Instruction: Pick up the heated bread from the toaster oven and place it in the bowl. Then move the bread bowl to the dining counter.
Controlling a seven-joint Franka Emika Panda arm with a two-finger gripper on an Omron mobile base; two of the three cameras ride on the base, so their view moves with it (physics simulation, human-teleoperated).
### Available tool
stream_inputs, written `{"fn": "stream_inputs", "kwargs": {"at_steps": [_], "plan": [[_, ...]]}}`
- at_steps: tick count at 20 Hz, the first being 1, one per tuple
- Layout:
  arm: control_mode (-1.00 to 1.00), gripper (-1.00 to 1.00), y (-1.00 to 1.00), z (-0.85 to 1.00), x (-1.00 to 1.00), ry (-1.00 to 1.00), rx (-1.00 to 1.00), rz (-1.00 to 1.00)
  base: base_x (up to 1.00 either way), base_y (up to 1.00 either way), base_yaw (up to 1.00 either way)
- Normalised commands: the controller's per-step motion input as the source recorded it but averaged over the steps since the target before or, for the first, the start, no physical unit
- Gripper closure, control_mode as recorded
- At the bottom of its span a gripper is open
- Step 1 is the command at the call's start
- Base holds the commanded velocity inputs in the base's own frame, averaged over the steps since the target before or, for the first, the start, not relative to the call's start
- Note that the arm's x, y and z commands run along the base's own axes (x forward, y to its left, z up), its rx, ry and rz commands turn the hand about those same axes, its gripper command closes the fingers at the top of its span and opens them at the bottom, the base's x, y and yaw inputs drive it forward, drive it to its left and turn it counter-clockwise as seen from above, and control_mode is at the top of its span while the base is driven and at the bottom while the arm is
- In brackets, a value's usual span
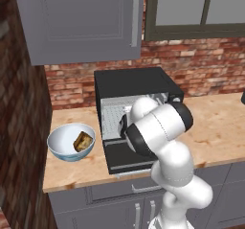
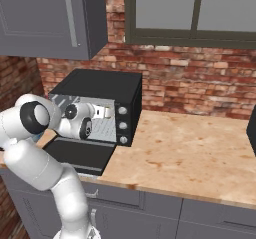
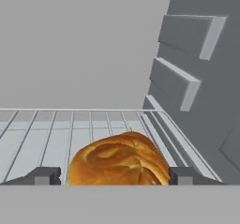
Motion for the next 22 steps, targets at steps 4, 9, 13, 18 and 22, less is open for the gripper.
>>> {"fn": "stream_inputs", "kwargs": {"at_steps": [4,9,13,18,22], "plan": [[-1.00,1.00,-0.22,-0.21,0.00,0.00,0.00,0.00,0.00,0.00,0.00],[-1.00,1.00,-0.09,-0.14,0.00,0.00,0.00,0.00,0.00,0.00,0.00],[-1.00,1.00,0.00,0.00,-0.02,0.00,0.00,0.00,0.00,0.00,0.00],[-1.00,1.00,-0.01,0.00,-0.44,0.00,0.00,0.00,0.00,0.00,0.00],[-1.00,1.00,-0.04,0.00,-0.66,0.00,0.00,0.00,0.00,0.00,0.00]]}}
